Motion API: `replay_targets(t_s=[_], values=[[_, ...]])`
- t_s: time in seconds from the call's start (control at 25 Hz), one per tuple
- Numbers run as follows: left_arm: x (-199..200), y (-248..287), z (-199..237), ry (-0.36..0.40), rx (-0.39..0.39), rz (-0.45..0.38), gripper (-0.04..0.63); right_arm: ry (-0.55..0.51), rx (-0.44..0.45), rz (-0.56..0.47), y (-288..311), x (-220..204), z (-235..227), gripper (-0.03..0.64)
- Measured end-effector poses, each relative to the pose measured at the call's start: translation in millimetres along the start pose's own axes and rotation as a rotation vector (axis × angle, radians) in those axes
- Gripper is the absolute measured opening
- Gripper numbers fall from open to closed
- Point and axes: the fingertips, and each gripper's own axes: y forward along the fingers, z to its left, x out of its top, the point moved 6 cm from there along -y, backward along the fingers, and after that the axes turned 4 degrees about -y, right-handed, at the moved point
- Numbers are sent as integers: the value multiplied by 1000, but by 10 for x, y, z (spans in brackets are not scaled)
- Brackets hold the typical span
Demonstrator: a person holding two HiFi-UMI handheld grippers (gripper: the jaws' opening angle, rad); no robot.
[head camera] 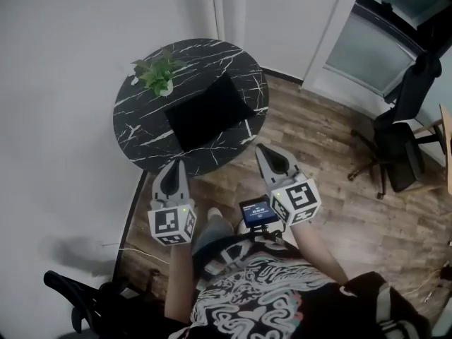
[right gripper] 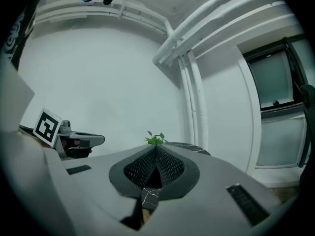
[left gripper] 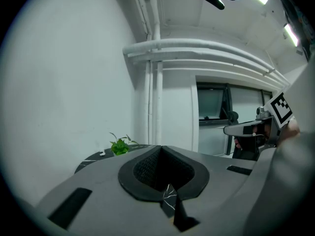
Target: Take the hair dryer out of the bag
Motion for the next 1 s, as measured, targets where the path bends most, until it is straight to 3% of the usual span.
replay_targets(t_s=[0.52,1.0], values=[[-9,238,253,7,3,25,14,25,-18,14,328,-21,-81,18],[-106,1030,1051,-20,-6,74,14,6,-10,101,1454,-45,-146,18]])
